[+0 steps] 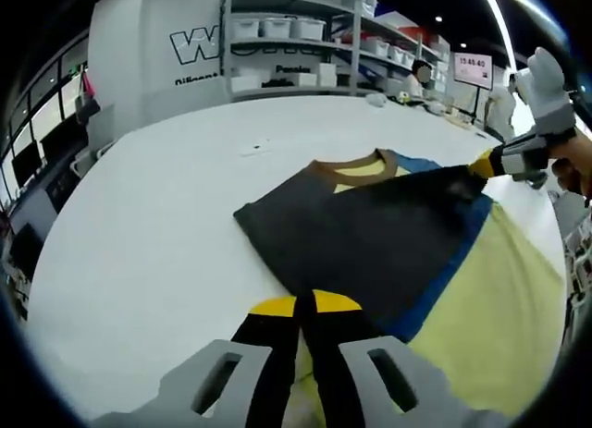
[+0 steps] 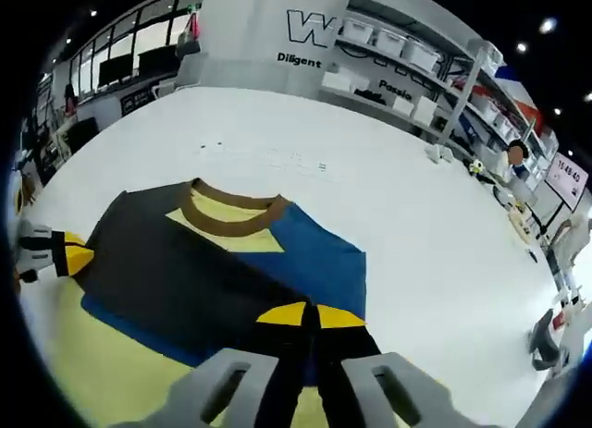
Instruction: Fold the garment on the visible template until the final outline fits inside the template.
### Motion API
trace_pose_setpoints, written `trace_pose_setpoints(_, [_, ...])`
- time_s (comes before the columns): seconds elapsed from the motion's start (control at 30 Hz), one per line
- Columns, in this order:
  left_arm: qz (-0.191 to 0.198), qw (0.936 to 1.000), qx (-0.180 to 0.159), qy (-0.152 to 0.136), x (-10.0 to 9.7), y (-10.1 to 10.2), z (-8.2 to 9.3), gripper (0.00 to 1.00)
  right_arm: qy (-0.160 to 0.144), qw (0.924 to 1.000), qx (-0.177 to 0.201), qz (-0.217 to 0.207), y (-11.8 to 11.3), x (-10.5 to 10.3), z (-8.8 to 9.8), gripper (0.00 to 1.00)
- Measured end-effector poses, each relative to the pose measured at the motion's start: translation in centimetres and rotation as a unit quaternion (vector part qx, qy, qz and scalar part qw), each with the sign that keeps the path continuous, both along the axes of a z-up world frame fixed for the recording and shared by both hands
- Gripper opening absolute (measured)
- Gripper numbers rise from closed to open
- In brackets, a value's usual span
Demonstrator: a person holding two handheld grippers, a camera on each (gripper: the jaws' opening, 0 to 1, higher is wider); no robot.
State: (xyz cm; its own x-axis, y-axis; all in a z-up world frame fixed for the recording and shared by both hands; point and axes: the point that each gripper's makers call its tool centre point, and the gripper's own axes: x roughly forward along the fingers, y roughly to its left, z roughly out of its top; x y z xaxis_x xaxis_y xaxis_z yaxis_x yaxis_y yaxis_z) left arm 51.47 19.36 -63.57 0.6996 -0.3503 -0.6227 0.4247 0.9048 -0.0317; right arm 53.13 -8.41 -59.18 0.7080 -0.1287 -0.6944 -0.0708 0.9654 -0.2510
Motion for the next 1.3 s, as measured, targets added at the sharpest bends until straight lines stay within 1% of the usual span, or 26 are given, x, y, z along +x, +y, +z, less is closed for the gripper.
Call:
trace_pose_setpoints(0.03, [0.003, 1.0, -0.004, 0.002, 0.0, 0.0, 0.0, 0.02, -0.006, 0.9999, -0.005, -0.011, -0.8, 0.3, 0.3, 0.0])
trace_pose_setpoints(0.07, [0.001, 1.0, -0.002, 0.001, 0.0, 0.0, 0.0, 0.02, -0.009, 0.9999, -0.005, -0.013, -1.2, 0.4, 0.4, 0.0])
trace_pose_setpoints(0.13, [-0.001, 1.0, -0.001, 0.001, 0.0, 0.0, 0.0, 0.02, -0.012, 0.9998, -0.001, -0.017, -1.4, 0.5, 0.5, 0.0])
trace_pose_setpoints(0.17, [-0.001, 1.0, -0.001, 0.001, 0.0, 0.0, 0.0, 0.02, -0.013, 0.9997, 0.002, -0.018, -1.4, 0.5, 0.5, 0.02])
trace_pose_setpoints(0.23, [0.0, 1.0, -0.003, 0.002, 0.0, 0.0, 0.0, 0.02, -0.022, 0.9987, 0.03, -0.035, -1.4, 0.6, 0.6, 0.09])
trace_pose_setpoints(0.27, [-0.002, 1.0, -0.006, 0.003, 0.0, 0.0, 0.0, 0.02, -0.037, 0.9936, 0.084, -0.066, -1.1, 0.0, 0.9, 0.12])
trace_pose_setpoints(0.33, [-0.006, 1.0, 0.003, 0.0, 0.0, -0.1, 0.0, 0.02, -0.055, 0.9885, 0.121, -0.072, -0.3, -0.7, 1.0, 0.16])
trace_pose_setpoints(0.37, [-0.008, 1.0, 0.005, -0.001, 0.0, -0.1, 0.0, 0.02, -0.052, 0.9888, 0.122, -0.068, 0.1, -1.2, 1.0, 0.2])
trace_pose_setpoints(0.4, [-0.008, 0.9999, 0.006, -0.001, 0.0, -0.1, 0.0, 0.02, -0.051, 0.9879, 0.133, -0.061, 0.8, -1.4, 0.9, 0.22])
trace_pose_setpoints(0.43, [-0.008, 0.9999, 0.006, -0.002, 0.0, -0.1, 0.0, 0.02, -0.057, 0.9872, 0.14, -0.049, 1.8, -1.5, 0.9, 0.25])
trace_pose_setpoints(0.5, [-0.007, 1.0, 0.004, -0.001, 0.0, -0.1, 0.0, 0.02, -0.055, 0.9883, 0.139, -0.03, 2.9, -1.7, 0.7, 0.28])
trace_pose_setpoints(0.53, [-0.008, 1.0, 0.004, -0.001, 0.0, -0.1, 0.0, 0.02, -0.057, 0.9885, 0.138, -0.023, 3.4, -1.7, 0.5, 0.28])
trace_pose_setpoints(0.6, [-0.008, 1.0, 0.005, -0.002, 0.0, -0.1, 0.0, 0.02, -0.054, 0.9892, 0.136, 0.012, 5.3, -1.4, 0.0, 0.27])
trace_pose_setpoints(0.67, [-0.01, 0.9999, 0.01, -0.003, 0.0, -0.1, 0.0, 0.02, -0.049, 0.9892, 0.134, 0.032, 6.4, -0.7, -0.7, 0.27])
trace_pose_setpoints(0.73, [-0.013, 0.9998, 0.016, -0.006, 0.0, -0.1, 0.0, 0.02, -0.043, 0.9887, 0.138, 0.039, 7.0, -0.1, -1.3, 0.27])
trace_pose_setpoints(0.87, [-0.014, 0.9998, 0.014, -0.005, 0.0, -0.1, 0.0, 0.02, -0.04, 0.9891, 0.133, 0.049, 7.1, 1.3, -2.0, 0.22])
trace_pose_setpoints(0.97, [-0.012, 0.9999, 0.011, -0.003, 0.0, -0.1, 0.0, 0.02, -0.038, 0.9882, 0.141, 0.046, 7.0, 1.9, -2.5, 0.24])
trace_pose_setpoints(1.07, [-0.013, 0.9998, 0.014, -0.002, -0.1, -0.1, 0.1, 0.02, -0.034, 0.9886, 0.14, 0.043, 6.9, 2.6, -3.5, 0.22])
trace_pose_setpoints(1.17, [-0.013, 0.9998, 0.013, -0.004, -0.1, -0.1, 0.1, 0.02, -0.035, 0.9886, 0.139, 0.046, 7.1, 3.2, -4.1, 0.17])
trace_pose_setpoints(1.23, [-0.012, 0.9999, 0.011, -0.004, -0.1, -0.1, 0.1, 0.02, -0.033, 0.9898, 0.133, 0.039, 6.9, 3.5, -4.6, 0.14])
trace_pose_setpoints(1.27, [-0.011, 0.9999, 0.012, -0.004, -0.1, -0.1, 0.1, 0.02, -0.05, 0.9899, 0.127, 0.037, 6.7, 4.0, -4.3, 0.12])
trace_pose_setpoints(1.3, [-0.01, 0.9999, 0.012, -0.004, -0.1, -0.1, 0.1, 0.02, -0.043, 0.99, 0.129, 0.036, 6.8, 3.8, -4.4, 0.11])
